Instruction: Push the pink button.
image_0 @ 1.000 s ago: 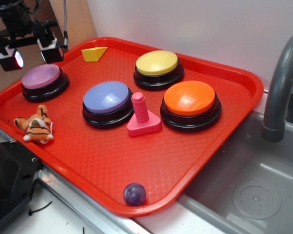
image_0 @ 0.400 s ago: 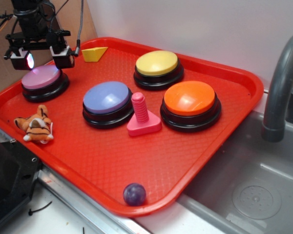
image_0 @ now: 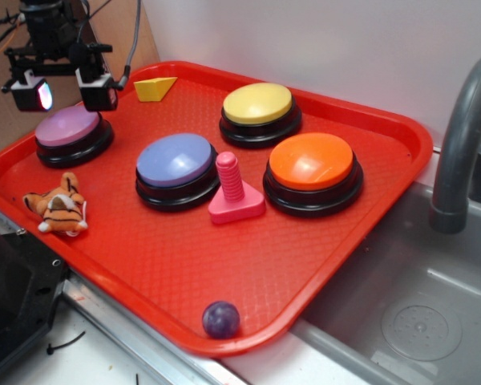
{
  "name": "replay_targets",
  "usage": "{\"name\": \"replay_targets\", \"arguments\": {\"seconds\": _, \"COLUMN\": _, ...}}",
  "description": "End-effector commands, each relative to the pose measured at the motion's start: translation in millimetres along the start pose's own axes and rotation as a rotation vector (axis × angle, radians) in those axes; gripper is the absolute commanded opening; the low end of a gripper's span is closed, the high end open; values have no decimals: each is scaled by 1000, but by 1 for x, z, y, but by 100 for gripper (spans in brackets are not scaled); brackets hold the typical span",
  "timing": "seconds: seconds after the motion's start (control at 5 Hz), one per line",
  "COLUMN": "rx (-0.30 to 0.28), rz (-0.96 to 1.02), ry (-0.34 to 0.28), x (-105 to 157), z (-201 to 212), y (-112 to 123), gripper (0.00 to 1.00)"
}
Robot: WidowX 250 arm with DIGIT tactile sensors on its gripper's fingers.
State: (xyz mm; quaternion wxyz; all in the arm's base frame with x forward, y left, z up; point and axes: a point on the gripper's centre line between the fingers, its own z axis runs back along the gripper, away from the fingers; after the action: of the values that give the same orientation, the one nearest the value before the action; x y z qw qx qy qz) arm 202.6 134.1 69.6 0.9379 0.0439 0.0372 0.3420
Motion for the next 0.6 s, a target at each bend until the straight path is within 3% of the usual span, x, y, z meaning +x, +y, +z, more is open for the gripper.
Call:
{"name": "replay_targets", "arguments": {"seconds": 0.0, "rx": -35, "rz": -5, "ry": -124, "x": 5, "z": 41, "y": 6, "gripper": 100}}
{"name": "replay_targets", "arguments": {"seconds": 0.4, "rx": -55, "rz": -23, "ry": -136, "x": 4, "z": 54, "y": 2, "gripper": 100}}
